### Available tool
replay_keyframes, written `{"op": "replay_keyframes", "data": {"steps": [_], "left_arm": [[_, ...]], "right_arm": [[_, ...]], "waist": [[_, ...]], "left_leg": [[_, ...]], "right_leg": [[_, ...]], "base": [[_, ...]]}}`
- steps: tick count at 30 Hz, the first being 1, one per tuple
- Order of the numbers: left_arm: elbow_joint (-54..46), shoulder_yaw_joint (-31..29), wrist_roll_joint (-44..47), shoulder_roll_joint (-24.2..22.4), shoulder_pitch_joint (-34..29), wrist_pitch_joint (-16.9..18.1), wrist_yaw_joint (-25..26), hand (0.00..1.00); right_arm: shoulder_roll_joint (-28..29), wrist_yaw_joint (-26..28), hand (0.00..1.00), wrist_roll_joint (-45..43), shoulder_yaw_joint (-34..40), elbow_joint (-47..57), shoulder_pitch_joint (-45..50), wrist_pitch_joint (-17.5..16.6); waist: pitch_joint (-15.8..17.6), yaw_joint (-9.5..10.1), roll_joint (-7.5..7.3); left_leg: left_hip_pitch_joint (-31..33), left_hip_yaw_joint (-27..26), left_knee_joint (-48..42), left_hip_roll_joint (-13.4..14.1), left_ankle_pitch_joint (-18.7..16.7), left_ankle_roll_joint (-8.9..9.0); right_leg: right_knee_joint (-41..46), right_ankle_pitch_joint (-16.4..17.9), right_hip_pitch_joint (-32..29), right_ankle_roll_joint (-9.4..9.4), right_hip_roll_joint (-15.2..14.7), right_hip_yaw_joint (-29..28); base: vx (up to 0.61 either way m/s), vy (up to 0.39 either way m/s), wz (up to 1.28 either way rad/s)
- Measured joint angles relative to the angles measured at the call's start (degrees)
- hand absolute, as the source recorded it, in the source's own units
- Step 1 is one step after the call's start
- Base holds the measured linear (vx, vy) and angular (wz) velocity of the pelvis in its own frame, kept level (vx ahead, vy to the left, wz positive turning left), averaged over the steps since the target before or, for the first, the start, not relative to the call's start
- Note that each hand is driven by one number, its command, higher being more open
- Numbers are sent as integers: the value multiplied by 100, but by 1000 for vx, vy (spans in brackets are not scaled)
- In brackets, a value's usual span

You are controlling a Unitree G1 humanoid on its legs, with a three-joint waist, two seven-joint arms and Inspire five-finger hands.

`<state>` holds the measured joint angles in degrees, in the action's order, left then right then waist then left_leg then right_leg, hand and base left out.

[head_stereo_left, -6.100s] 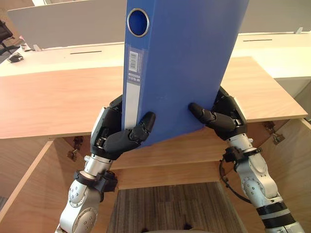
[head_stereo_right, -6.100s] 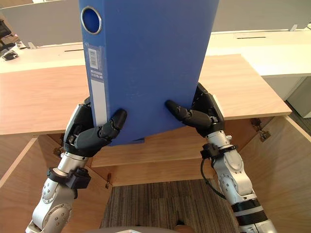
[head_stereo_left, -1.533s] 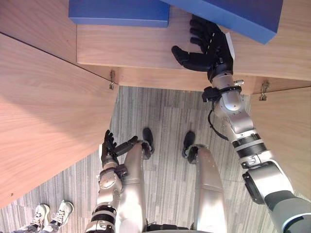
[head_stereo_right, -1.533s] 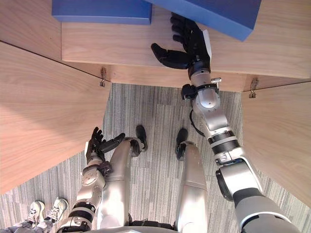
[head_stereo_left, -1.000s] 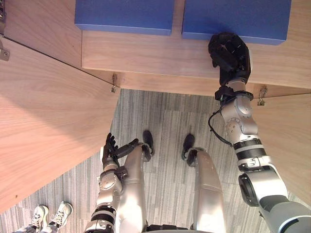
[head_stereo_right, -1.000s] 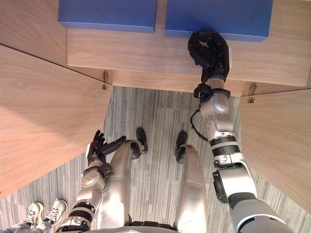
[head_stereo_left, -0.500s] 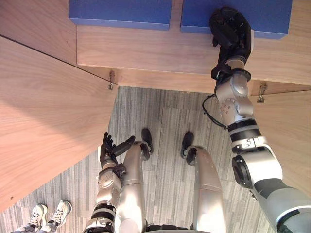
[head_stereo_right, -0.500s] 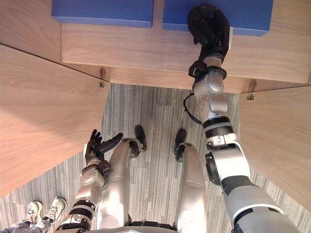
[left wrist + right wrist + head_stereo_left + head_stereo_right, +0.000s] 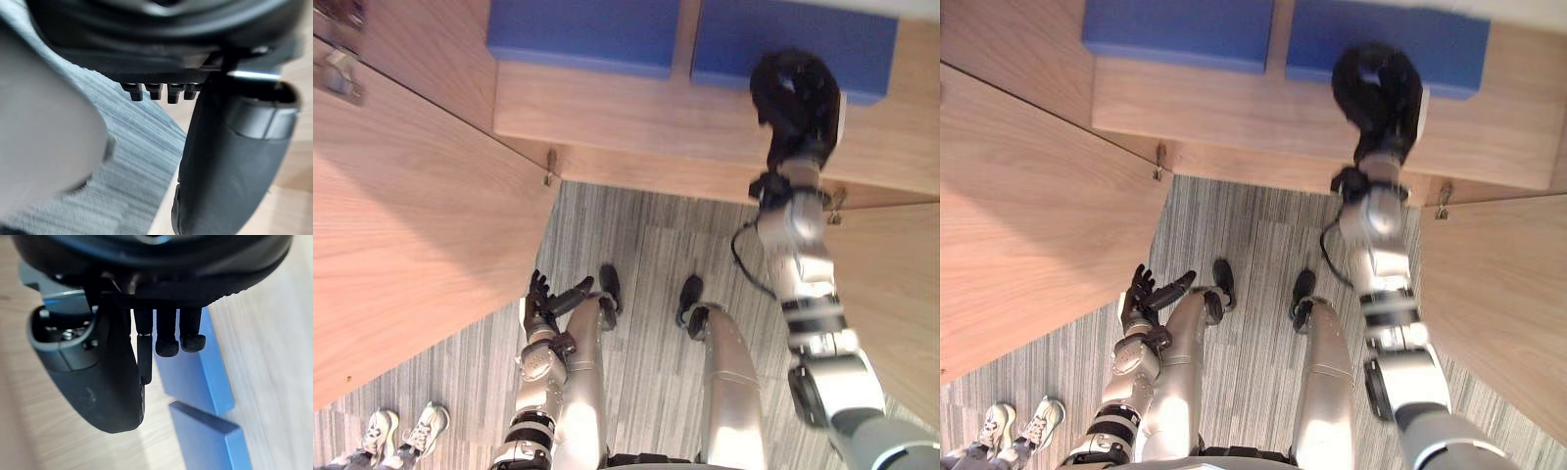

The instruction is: Walk over to the cabinet, pick up the folder, carry it to the office cabinet, place the folder inside the office cabinet, then close the office cabinet door

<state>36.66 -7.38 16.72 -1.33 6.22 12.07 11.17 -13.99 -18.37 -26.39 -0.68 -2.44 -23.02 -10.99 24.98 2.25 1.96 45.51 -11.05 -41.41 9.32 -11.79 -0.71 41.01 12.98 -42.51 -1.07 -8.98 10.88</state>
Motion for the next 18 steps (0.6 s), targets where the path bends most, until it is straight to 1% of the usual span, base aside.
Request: {"op": "replay_keyframes", "data": {"steps": [1,2,3,4,5,6,8,9,11,12,13,14,15,18], "left_arm": [[2,0,-7,-3,-74,-18,-5,100],[7,-1,-96,23,-244,-44,-23,100],[28,15,-104,64,-365,-59,-32,100],[72,40,-104,104,-476,-68,-48,100],[246,100,-124,147,-576,-80,-76,100],[472,155,-219,212,-639,-87,-131,100],[729,239,-289,316,-720,-100,-190,100],[960,239,-343,379,-774,-150,-234,100],[1105,239,-347,423,-783,-178,-247,100],[1120,237,-374,452,-836,-192,-255,100],[1116,225,-497,496,-894,-191,-258,100],[1117,225,-532,521,-926,-191,-257,100],[1118,225,-568,559,-997,-190,-263,100],[1142,222,-728,567,-1128,-188,-278,100]], "right_arm": [[114,74,0,123,-17,164,336,-52],[310,218,0,370,-100,351,949,-121],[403,308,0,473,-201,374,1332,-159],[494,397,0,570,-275,373,1718,-160],[610,522,0,691,-325,356,2206,-162],[709,666,0,888,-345,240,2595,-171],[792,792,0,1162,-369,-69,2888,-182],[824,897,0,1471,-359,-633,3026,-188],[857,960,0,1612,-283,-1271,3043,-174],[912,970,100,1745,-173,-1760,3085,-146],[984,973,100,1851,-32,-2224,3116,-102],[1022,973,100,1931,50,-2461,3124,-77],[1071,968,100,2023,203,-2911,3160,-28],[1118,906,100,2140,656,-3828,3218,93]], "waist": [[-19,-43,-35],[-69,-127,-126],[-122,-173,-218],[-205,-179,-308],[-381,-187,-350],[-516,-226,-376],[-718,-312,-408],[-906,-408,-416],[-935,-457,-413],[-1038,-472,-394],[-1140,-470,-378],[-1194,-471,-366],[-1328,-479,-337],[-1619,-487,-248]], "left_leg": [[-163,-48,81,18,-7,-7],[-501,-155,267,52,0,3],[-769,-246,431,57,31,-4],[-1045,-333,607,57,61,-15],[-1332,-391,856,47,90,15],[-1664,-443,1173,12,170,45],[-1990,-537,1559,-45,285,84],[-2306,-631,1932,-98,401,94],[-2738,-735,2299,-186,493,104],[-2995,-825,2572,-250,554,114],[-3241,-939,2793,-282,593,135],[-3358,-995,2893,-298,610,151],[-3575,-1064,3079,-336,634,174],[-4009,-1269,3411,-399,664,215]], "right_leg": [[-86,2,163,-12,2,17],[-287,-12,498,-38,16,34],[-454,-37,742,-61,33,14],[-642,-82,966,-84,72,-44],[-969,-171,1256,-109,135,-78],[-1388,-315,1597,-136,203,-107],[-1908,-516,1935,-164,261,-148],[-2406,-729,2266,-201,311,-212],[-2837,-894,2670,-248,339,-317],[-3111,-1002,2888,-273,357,-389],[-3360,-1112,3091,-292,374,-467],[-3473,-1158,3186,-299,381,-502],[-3678,-1232,3371,-313,391,-596],[-3926,-1321,3651,-333,410,-791]], "base": [[66,-22,6],[94,-27,3],[110,-25,-10],[142,-13,-24],[177,7,-31],[222,20,-25],[227,27,-25],[229,29,-34],[178,36,-31],[173,39,-37],[160,27,-39],[148,25,-41],[81,10,-30],[73,20,-39]]}}
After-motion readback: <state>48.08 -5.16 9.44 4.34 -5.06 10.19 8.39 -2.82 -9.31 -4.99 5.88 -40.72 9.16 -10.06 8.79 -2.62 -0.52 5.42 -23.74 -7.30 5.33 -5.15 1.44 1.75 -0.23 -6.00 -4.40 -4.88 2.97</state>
